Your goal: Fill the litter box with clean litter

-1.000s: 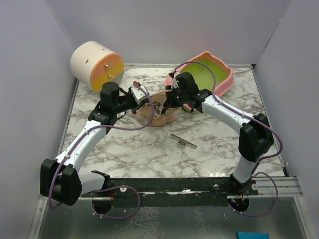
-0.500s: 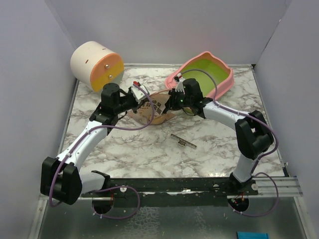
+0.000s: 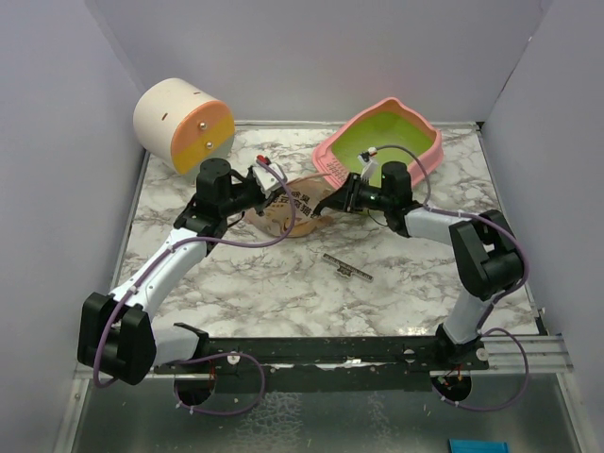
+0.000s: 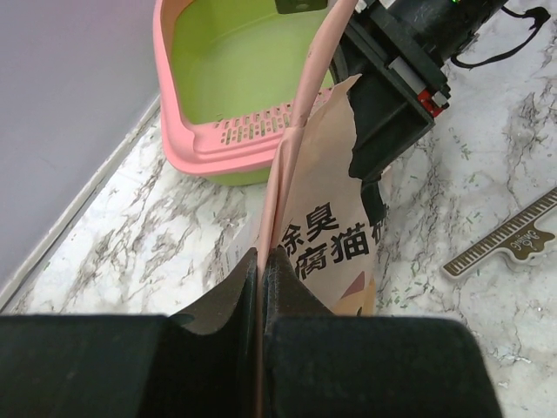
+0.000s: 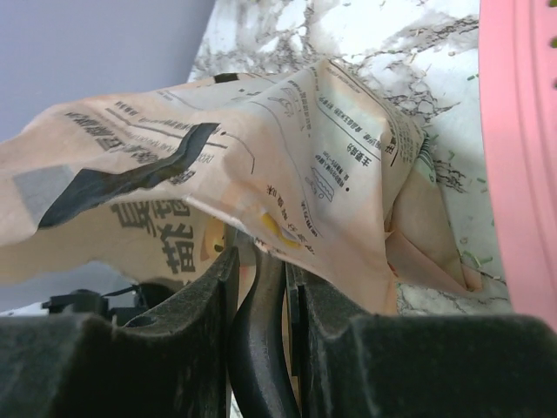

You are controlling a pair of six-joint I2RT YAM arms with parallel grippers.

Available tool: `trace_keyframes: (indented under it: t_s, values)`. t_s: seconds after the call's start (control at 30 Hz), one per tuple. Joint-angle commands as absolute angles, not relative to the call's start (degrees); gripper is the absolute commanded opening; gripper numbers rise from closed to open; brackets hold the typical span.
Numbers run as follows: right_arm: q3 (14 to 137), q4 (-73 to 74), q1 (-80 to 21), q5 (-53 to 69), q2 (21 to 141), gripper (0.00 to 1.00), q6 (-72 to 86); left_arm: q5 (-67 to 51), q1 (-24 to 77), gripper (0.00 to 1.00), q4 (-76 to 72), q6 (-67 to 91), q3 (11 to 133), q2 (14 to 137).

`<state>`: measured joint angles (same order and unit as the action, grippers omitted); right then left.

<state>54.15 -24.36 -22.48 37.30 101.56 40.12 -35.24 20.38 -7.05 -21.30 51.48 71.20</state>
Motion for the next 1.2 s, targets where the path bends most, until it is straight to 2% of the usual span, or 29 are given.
trace_keyframes:
  t_s: [0.0,0.2,0.47,0.83,1.17]
  values:
    - [50.1,-35.5,-18.6,45.6,101.1,0.01,46.1,-33.8,20.3,0.0,-9.7,-20.8,51.0,70.4]
    - [47.8,-44.6,-16.7,49.1,100.8,0.01,52.6,-32.6,20.2,0.0,-9.9,-21.5,50.6,70.3]
    - [44.5,-47.3,-11.8,51.8,95.5,0.01,56.9,-31.7,20.2,0.0,-10.8,-21.1,50.2,70.1]
    - [44.9,-32.9,-7.2,52.1,85.3,0.01,54.8,-33.3,20.2,0.02,-12.7,-19.7,49.4,68.3]
    - [42.8,-30.9,-1.9,56.5,83.6,0.01,57.9,-33.0,20.2,0.02,-13.3,-19.1,49.2,67.5]
